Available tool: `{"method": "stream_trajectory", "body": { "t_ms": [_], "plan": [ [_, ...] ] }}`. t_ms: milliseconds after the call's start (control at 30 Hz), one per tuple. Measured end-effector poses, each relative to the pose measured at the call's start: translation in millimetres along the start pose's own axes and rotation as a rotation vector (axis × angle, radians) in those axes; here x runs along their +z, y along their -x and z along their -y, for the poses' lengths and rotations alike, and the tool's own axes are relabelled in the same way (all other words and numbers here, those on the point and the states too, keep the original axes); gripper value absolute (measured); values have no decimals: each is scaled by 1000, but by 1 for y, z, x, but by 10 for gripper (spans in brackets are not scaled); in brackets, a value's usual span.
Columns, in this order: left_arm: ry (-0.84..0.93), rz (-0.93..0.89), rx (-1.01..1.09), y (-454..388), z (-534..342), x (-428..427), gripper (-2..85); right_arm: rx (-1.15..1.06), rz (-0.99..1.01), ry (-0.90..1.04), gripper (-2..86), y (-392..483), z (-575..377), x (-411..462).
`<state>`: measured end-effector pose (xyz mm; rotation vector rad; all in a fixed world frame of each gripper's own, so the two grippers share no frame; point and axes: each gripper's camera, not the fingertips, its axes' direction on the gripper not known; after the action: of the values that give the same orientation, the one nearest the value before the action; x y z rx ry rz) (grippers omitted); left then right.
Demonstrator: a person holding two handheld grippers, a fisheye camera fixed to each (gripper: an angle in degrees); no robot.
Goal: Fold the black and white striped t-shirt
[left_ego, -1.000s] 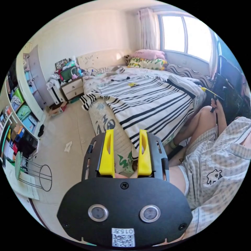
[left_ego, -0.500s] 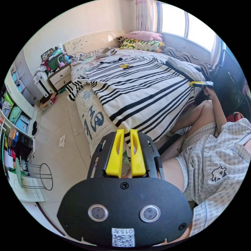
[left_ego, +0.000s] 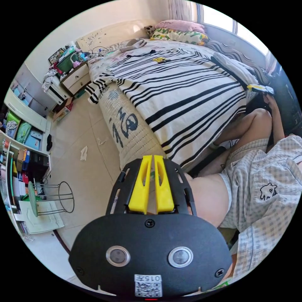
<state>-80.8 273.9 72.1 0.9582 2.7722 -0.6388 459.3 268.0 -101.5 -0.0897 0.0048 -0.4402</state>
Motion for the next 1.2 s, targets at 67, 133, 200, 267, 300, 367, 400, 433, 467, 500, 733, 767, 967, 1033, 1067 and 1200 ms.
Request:
{"method": "stream_trajectory", "body": {
  "t_ms": [67,133,200,267,300,367,400,433,467,500,733,767,967,1033,1067,1200],
  "plan": [
    [-12,52,-14,8,2,-20,3,20,-34,-96,55,-12,5,-33],
    [-130,56,0,13,23,-56,4,-2,-115,-182,61,-25,27,-60],
    [-253,45,27,12,54,-82,5,-32,-137,-202,62,-35,56,-69],
    [-368,40,69,4,96,-102,5,-55,-122,-218,64,-48,94,-73],
    [-433,44,100,-4,130,-113,6,-58,-104,-236,64,-57,121,-74],
    [-496,41,173,-22,190,-122,7,-55,-76,-270,63,-72,164,-75],
    [-510,26,236,-38,234,-123,7,-40,-57,-305,60,-82,191,-76],
    [-500,-13,313,-56,281,-120,8,-23,-44,-338,55,-92,218,-76],
    [-492,-42,343,-65,305,-117,9,-15,-46,-347,53,-97,230,-75],
    [-469,-105,388,-84,354,-108,11,-1,-65,-344,49,-106,254,-69],
    [-294,-276,453,-185,590,-13,27,166,-47,-300,52,-179,278,-4],
    [-280,-285,437,-189,604,-5,28,211,-77,-347,51,-184,268,-3],
    [-131,-475,311,-218,695,68,69,291,89,-447,50,-223,250,-36],
    [-67,-423,315,-241,708,87,76,250,67,-439,54,-214,257,-44],
    [-40,-384,322,-247,710,92,77,234,63,-427,55,-212,260,-45],
    [-41,-224,331,-260,708,98,20,124,-6,-332,60,-190,286,-49]
  ]
}}
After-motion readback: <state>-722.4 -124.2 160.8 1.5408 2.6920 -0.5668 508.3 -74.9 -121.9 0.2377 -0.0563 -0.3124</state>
